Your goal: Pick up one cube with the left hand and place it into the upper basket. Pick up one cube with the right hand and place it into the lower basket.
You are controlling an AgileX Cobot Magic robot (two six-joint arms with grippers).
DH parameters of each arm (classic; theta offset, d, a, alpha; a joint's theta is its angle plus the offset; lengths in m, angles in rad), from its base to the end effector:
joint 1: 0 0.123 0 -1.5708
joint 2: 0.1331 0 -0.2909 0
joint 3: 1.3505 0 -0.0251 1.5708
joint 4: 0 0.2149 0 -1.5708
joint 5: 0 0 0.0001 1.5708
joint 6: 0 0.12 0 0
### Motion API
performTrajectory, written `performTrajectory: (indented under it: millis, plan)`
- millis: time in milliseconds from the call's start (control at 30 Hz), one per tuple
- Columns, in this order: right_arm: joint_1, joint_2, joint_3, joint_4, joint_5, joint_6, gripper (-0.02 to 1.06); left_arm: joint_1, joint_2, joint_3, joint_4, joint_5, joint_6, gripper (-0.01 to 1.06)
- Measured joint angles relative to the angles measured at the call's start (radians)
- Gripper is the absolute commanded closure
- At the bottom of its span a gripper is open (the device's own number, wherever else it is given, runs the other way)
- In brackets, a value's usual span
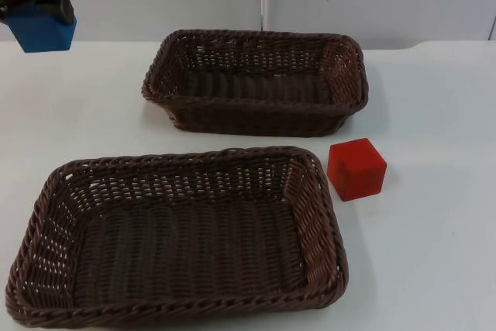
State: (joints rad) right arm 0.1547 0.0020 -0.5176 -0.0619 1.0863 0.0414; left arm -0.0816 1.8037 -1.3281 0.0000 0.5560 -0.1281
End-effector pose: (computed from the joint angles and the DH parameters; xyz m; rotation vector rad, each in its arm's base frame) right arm -0.0181 -0.0095 0.2490 -0.1119 2.0500 0.0477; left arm 0.3815 -0.0312 0.2392 -0.0585 2.5166 -0.0853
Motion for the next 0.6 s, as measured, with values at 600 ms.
performTrajectory:
  millis: [600]
  plan:
    - [0.000, 0.000, 0.000, 0.000, 0.000, 0.000, 0.00, 0.000, 0.000, 0.000, -0.006, 0.002, 0.000, 1.05]
